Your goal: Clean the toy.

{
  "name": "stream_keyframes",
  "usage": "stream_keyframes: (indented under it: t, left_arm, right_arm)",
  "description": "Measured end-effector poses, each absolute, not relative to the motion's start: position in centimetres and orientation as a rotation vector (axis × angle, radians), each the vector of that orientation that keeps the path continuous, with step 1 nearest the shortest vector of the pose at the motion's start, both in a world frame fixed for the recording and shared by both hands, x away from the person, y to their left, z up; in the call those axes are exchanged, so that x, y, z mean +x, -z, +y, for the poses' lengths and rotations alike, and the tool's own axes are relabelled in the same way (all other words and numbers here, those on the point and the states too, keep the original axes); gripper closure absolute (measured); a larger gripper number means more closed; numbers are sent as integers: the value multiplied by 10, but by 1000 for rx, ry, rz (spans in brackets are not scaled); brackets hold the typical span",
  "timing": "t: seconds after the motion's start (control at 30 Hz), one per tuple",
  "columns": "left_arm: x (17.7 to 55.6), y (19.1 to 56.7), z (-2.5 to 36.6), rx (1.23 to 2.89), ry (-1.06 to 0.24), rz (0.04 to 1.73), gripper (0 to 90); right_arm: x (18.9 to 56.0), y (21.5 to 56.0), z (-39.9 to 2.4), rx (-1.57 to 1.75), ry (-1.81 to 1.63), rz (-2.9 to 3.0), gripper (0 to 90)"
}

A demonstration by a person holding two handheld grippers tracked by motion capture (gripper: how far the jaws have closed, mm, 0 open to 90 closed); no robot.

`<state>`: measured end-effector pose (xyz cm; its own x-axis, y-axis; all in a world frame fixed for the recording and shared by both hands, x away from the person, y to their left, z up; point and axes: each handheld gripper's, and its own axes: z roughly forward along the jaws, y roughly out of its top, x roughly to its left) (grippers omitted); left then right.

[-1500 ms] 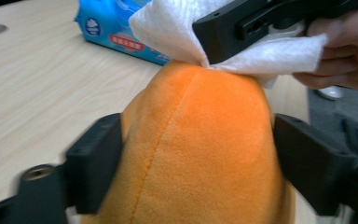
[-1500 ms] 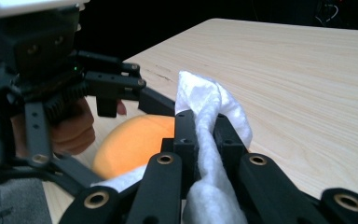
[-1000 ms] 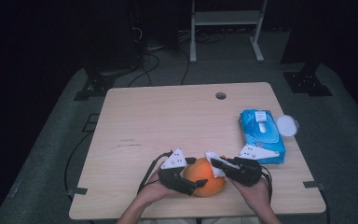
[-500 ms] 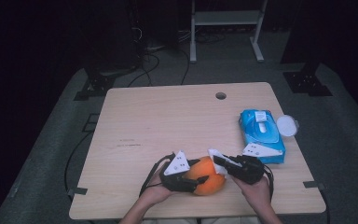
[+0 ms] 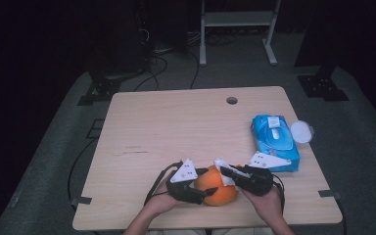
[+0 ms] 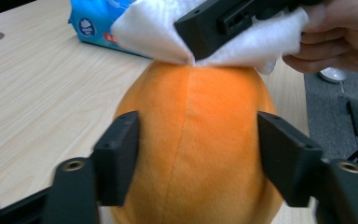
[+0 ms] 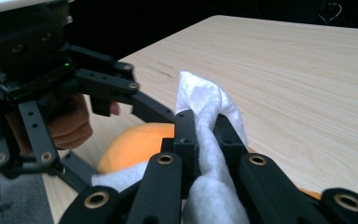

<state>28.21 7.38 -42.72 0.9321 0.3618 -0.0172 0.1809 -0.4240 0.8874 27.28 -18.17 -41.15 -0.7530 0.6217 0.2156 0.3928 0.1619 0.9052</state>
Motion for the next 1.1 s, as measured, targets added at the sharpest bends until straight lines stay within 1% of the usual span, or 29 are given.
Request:
stream_keyframes:
  t: [0.13,0.23,0.4,0.5,0.63,0.67,0.7,0.73,0.83,0.93,1.0,1.03,1.07,1.1]
  left_arm:
    - [287,429,79,2002,-180,427,357]
    - [286,427,79,2007,-189,425,368]
    - [286,420,82,1979,-199,425,423]
    - [285,414,86,1958,-206,426,435]
    - [284,415,84,1967,-202,410,426]
    - [282,417,80,1972,-198,383,412]
    - [282,417,80,1972,-198,383,391]
    - [281,417,78,1973,-198,383,391]
    - [282,417,80,1968,-181,387,270]
    - [289,421,86,1955,-140,443,178]
    - [291,427,85,1954,-107,451,180]
    - [290,428,84,1964,-113,440,203]
    - [289,428,82,1972,-128,431,239]
    - [288,427,81,1975,-147,425,320]
  right_arm:
    - [283,419,-207,1123,-1605,2155,820]
    - [281,417,-208,1122,-1599,2151,820]
    - [272,406,-193,1016,-1690,2177,819]
    - [283,417,-203,1095,-1647,2168,820]
    - [285,420,-207,1144,-1673,2158,820]
    - [278,411,-198,1089,-1730,2171,820]
    - [278,411,-198,1089,-1730,2171,820]
    - [275,408,-192,1048,-1752,2183,819]
    - [273,408,-184,998,-1705,2214,819]
    - [283,421,-199,1117,-1713,2181,819]
    - [283,421,-200,1118,-1711,2179,819]
    - [282,419,-199,1114,-1704,2182,819]
    - [280,418,-197,1111,-1714,2182,820]
    - [276,414,-190,1078,-1739,2193,821]
